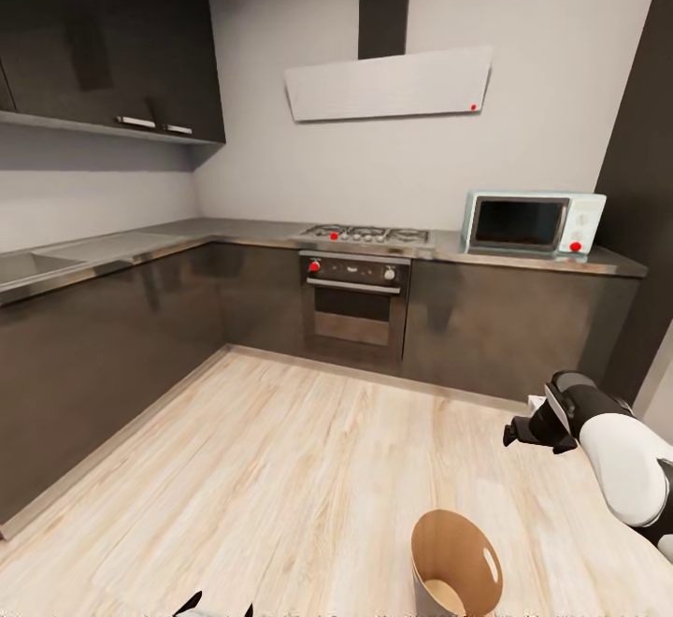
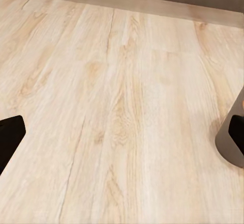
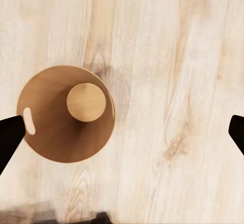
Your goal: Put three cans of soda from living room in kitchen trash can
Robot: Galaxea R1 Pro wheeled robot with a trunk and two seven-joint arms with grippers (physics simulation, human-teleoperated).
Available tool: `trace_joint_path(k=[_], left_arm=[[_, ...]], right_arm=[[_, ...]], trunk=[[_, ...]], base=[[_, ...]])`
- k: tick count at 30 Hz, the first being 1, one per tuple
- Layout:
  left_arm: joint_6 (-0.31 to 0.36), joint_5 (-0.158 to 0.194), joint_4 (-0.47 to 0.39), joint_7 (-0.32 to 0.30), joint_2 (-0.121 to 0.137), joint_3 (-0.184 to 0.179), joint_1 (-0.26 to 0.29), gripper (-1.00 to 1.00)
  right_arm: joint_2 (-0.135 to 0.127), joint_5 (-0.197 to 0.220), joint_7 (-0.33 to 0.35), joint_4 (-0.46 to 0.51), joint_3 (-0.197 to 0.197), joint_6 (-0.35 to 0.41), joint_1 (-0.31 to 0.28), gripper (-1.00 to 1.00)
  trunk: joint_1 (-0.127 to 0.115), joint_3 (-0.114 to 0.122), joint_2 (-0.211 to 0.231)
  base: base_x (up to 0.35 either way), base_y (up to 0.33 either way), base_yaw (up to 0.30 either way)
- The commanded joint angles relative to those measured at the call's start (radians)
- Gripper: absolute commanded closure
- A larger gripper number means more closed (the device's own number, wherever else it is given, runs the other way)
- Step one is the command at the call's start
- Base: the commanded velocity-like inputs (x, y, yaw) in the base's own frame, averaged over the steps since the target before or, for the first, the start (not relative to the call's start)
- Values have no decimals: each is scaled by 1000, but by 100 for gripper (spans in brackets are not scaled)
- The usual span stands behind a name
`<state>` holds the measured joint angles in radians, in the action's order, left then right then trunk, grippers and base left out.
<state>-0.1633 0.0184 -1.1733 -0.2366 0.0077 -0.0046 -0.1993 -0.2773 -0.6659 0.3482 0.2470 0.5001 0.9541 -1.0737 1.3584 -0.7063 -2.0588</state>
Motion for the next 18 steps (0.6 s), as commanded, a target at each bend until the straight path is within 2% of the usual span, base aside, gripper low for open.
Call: trace_joint_path(k=[1,18], left_arm=[[0,0,0,0,0,0,0,-100],[0,0,1,3,0,0,0,-100]], right_arm=[[0,0,0,0,0,0,0,-100],[-1,0,0,0,3,-3,0,-100]], trunk=[[4,-3,-7],[69,-56,-126]], base=[[0,0,0],[0,0,0]])
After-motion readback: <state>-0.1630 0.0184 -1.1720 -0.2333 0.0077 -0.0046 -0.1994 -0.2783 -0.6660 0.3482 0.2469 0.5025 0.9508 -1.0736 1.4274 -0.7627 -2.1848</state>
